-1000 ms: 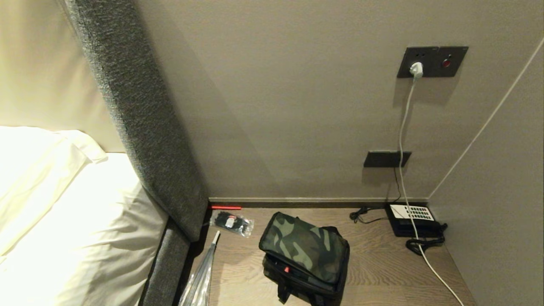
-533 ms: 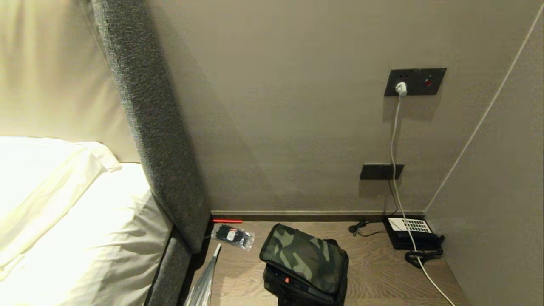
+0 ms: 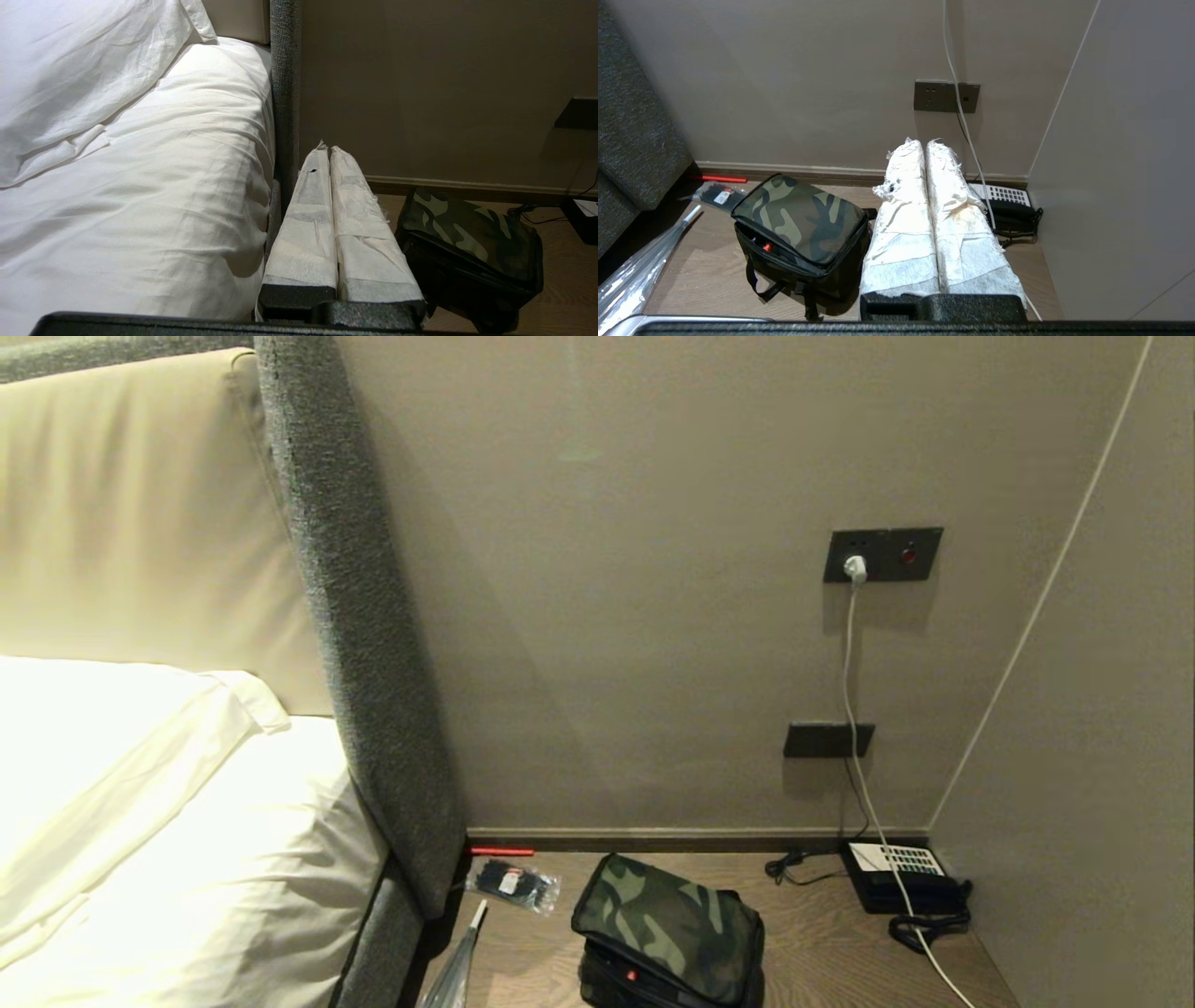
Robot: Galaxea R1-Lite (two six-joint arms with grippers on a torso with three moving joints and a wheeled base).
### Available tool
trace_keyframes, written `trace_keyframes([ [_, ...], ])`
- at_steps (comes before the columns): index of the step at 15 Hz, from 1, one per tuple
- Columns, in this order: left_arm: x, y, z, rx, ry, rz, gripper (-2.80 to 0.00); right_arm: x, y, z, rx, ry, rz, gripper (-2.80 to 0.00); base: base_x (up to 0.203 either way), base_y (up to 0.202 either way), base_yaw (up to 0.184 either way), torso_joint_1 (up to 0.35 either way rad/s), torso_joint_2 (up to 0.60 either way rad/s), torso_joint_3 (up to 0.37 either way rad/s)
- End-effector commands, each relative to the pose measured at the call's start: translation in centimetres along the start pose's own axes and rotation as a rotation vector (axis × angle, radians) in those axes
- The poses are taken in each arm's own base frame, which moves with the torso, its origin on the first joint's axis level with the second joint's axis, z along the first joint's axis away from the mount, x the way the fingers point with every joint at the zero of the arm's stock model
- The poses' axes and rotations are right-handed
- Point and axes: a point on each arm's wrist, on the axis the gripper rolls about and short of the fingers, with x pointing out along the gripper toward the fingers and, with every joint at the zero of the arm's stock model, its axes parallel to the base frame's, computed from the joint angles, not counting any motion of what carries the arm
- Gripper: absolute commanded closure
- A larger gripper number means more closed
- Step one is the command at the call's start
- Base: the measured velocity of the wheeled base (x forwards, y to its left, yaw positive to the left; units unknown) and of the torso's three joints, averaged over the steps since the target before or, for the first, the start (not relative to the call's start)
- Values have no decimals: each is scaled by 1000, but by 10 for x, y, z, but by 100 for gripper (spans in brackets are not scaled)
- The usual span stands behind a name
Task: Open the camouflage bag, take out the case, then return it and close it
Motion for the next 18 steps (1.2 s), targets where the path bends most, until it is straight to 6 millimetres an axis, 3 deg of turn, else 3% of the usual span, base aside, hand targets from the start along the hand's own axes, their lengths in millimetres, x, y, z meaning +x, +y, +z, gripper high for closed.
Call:
trace_keyframes([
  [1, 0, 0, 0, 0, 2, 1, 0, 0, 0, 0, -1, 0, 1, 0, 0, 0, 0, 2, 0, 51],
  [18, 0, 0, 0, 0, 2, 1, 0, 0, 0, 0, 14, -2, -1, 0, 0, 0, 0, 0, 0, 0],
])
